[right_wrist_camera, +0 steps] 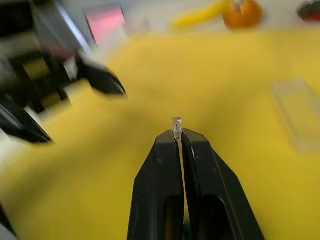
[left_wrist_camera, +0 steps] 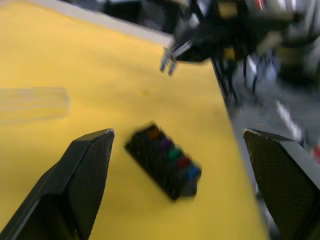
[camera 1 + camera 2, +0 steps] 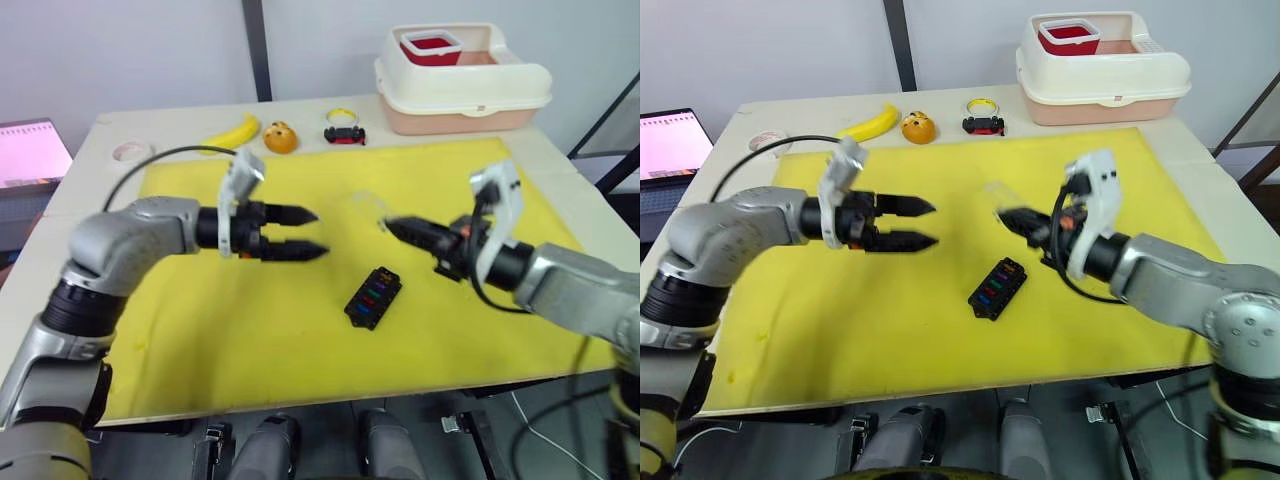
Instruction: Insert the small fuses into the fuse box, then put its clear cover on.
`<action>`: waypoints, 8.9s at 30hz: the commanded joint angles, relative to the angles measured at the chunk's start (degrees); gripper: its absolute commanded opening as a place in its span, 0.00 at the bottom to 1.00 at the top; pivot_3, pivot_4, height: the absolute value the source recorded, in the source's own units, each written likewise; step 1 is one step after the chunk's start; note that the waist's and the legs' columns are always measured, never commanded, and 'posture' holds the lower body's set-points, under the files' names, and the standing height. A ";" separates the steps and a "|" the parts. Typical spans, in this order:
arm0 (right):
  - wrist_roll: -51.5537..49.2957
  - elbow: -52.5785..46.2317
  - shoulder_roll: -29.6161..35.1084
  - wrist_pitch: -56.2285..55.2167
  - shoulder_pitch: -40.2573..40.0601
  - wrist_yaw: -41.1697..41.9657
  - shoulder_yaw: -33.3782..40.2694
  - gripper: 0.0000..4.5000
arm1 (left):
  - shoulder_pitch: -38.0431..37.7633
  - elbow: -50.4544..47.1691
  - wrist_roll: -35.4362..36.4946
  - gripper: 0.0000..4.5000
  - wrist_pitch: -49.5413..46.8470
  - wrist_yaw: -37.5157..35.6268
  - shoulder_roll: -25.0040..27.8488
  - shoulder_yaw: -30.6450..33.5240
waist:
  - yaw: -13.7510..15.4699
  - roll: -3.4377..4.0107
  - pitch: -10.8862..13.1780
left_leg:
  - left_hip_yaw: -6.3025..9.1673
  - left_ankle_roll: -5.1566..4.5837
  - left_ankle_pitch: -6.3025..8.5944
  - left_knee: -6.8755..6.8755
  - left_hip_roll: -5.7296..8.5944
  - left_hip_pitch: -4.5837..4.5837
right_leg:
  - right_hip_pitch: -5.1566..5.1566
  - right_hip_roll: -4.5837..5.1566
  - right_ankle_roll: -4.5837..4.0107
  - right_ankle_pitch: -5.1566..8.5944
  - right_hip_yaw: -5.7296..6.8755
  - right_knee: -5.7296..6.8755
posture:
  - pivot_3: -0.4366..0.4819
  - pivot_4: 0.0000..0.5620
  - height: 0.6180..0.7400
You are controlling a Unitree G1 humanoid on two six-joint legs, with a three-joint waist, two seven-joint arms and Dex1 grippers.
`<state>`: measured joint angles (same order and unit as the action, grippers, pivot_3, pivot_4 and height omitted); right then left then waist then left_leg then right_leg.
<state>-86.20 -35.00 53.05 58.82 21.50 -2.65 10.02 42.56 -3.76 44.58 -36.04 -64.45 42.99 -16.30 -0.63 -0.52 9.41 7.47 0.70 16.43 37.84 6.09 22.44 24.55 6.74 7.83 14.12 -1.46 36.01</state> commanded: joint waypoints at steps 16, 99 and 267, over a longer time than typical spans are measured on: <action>42.52 0.63 3.56 -6.76 0.57 25.00 -15.12 0.00 | -0.61 7.03 -25.67 0.99 25.17 -9.02 -11.45 -3.64 | 0.13 -0.06 0.06 | 0.03 -0.06 0.04 0.17 0.05 0.09 | 0.01 0.11 0.04 -0.02 0.03 0.01 | 0.48 0.27 1.00; 53.44 -3.27 -3.41 6.85 4.01 35.25 -9.40 0.66 | -0.80 6.59 -28.51 1.00 23.64 -7.91 -15.29 -1.51 | 0.17 -0.04 0.04 | 0.07 0.01 0.00 0.25 0.06 0.06 | 0.01 0.10 0.05 -0.02 0.05 0.13 | 0.48 0.27 1.00; 50.76 7.63 -0.15 -8.44 7.59 60.34 -6.47 0.37 | -7.26 15.41 -33.09 0.56 29.78 -6.15 -15.02 -7.68 | 1.27 0.04 -0.03 | 0.05 0.06 -0.01 0.24 0.06 -0.04 | -0.10 0.10 -0.02 -0.06 0.13 0.09 | 0.48 0.27 1.00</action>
<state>-35.30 -26.76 51.75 53.07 27.79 55.08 4.49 34.26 9.02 11.27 -9.38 -67.39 28.12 -24.93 0.65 -0.48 9.38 7.54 0.76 16.41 38.09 6.14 22.40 24.45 6.84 7.81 14.06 -1.31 36.11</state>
